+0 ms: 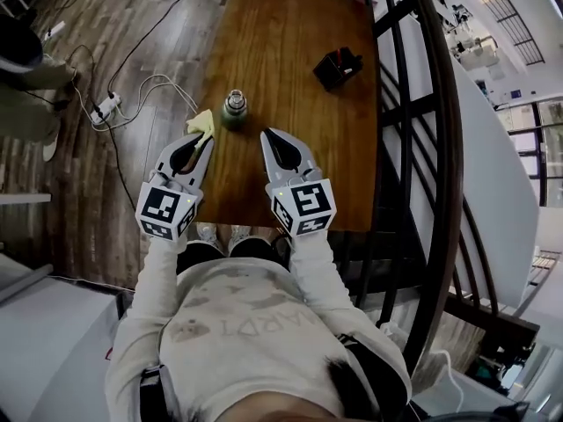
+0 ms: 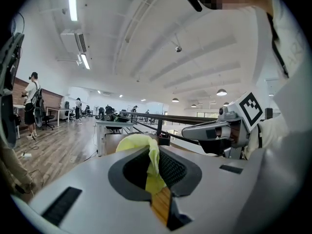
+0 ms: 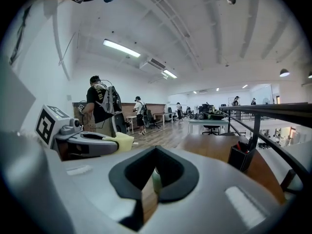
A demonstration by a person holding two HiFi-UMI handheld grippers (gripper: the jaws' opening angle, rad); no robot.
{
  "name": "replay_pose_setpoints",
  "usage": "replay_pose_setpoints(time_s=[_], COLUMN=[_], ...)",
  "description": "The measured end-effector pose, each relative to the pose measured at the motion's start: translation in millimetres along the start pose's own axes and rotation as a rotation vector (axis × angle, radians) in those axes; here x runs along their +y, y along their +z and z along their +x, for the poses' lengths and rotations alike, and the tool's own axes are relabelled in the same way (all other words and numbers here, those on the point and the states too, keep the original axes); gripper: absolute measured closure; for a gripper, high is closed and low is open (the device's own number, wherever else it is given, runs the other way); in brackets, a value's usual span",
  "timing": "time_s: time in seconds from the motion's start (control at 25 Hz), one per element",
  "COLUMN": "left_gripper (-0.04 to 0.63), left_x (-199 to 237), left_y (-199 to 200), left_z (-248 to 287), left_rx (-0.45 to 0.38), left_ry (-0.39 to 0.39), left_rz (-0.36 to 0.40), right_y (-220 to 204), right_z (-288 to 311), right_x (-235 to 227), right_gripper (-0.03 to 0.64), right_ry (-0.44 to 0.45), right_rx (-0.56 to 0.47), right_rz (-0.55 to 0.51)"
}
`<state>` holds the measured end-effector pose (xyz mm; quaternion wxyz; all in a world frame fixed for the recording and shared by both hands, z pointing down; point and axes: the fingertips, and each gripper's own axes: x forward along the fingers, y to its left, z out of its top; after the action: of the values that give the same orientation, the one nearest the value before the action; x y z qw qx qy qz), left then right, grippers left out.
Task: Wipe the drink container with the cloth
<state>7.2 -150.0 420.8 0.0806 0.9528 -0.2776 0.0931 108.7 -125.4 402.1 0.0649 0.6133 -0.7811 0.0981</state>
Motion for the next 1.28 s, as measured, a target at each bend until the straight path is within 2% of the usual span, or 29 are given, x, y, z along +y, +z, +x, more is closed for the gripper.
replay_pose_setpoints(time_s=[0.32, 0.88, 1.16, 1.28], left_gripper=[0.565, 0.565, 0.565, 0.565], left_x=[0, 7, 0, 0], left_y=[29, 64, 79, 83], left_z=[-26, -59, -71, -73], left_rx=[-0.063, -0.165, -0.21, -0.224], left_ry=[-0.015, 0.008, 0.009, 0.001], left_rz=[0.012, 0.011, 0.055, 0.051], right_y=[24, 53, 71, 75], right_z=[-22, -52, -71, -75], right_x=[11, 19, 18, 18], right_gripper=[0.606, 0.606, 0.606, 0.606], right_ry=[-0.061, -0.131, -0.179, -0.192], right_rx=[-0.054, -0.126, -0.18, -0.192], right_rz=[-0.028, -0.072, -0.09, -0.094])
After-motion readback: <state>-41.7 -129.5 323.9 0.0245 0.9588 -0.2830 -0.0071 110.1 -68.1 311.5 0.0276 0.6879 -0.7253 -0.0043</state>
